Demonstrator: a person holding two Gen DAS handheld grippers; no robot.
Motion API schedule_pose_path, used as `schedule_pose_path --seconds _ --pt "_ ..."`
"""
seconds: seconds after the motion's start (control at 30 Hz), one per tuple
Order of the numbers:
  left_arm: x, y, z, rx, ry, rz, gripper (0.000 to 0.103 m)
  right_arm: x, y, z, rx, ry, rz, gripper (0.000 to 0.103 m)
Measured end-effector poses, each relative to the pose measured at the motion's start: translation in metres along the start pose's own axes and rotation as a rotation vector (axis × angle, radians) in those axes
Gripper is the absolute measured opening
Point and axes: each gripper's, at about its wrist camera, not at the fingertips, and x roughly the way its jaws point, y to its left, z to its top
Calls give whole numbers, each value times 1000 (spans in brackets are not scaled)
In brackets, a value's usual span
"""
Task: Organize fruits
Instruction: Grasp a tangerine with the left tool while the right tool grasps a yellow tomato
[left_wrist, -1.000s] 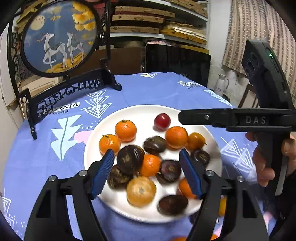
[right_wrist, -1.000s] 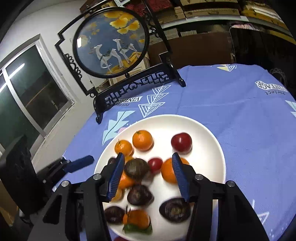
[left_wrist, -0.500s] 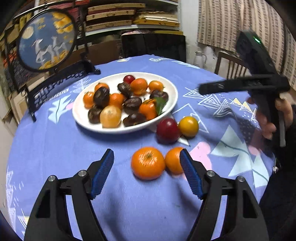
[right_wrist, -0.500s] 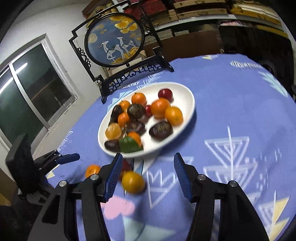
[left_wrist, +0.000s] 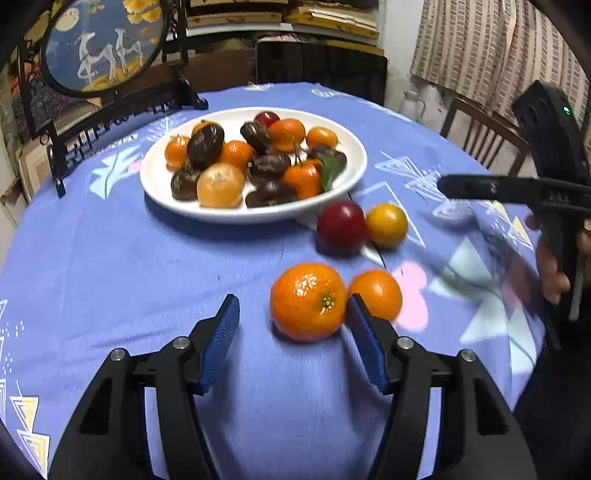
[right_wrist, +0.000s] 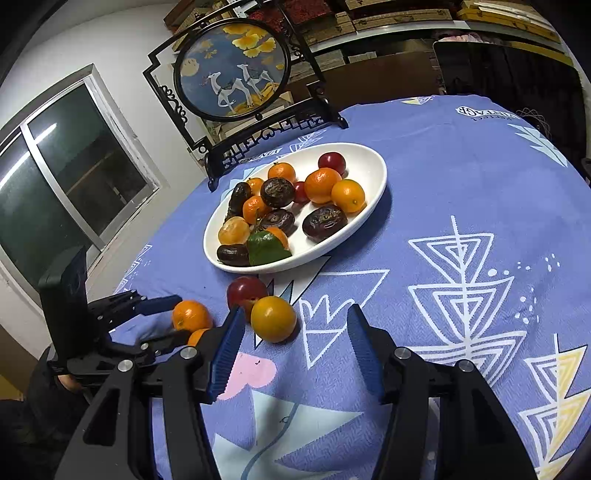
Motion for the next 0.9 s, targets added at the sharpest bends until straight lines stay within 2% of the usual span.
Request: schedule_pose_path --seconds 0.1,0.2,0.33,0.37,0.4,0.6,0.8,0.83,0.87,0.9 --pt "2 -1 -1 25 2 7 59 3 0 -1 0 4 12 58" --pt "12 -8 8 53 -8 55 58 9 -1 -2 17 18 28 58" --pt "26 -15 14 80 35 64 58 8 3 -2 3 20 23 58" --pt "26 -14 15 77 33 60 47 7 4 -2 -6 19 22 58" --pt "25 -11 15 61 30 40 45 7 7 -3 -25 20 16 58" --pt "4 5 10 -30 -56 5 44 23 22 -4 -114 79 -40 58" --pt "-14 5 -1 -59 -83 14 45 54 37 1 -159 140 -77 58" --pt "-16 5 -2 -64 -85 13 45 59 36 0 -160 152 -77 56" --pt "-17 6 -3 -68 -87 14 45 65 36 0 -159 164 -80 40" --pt "-18 7 -4 -74 -89 15 45 68 36 0 -154 172 -75 36"
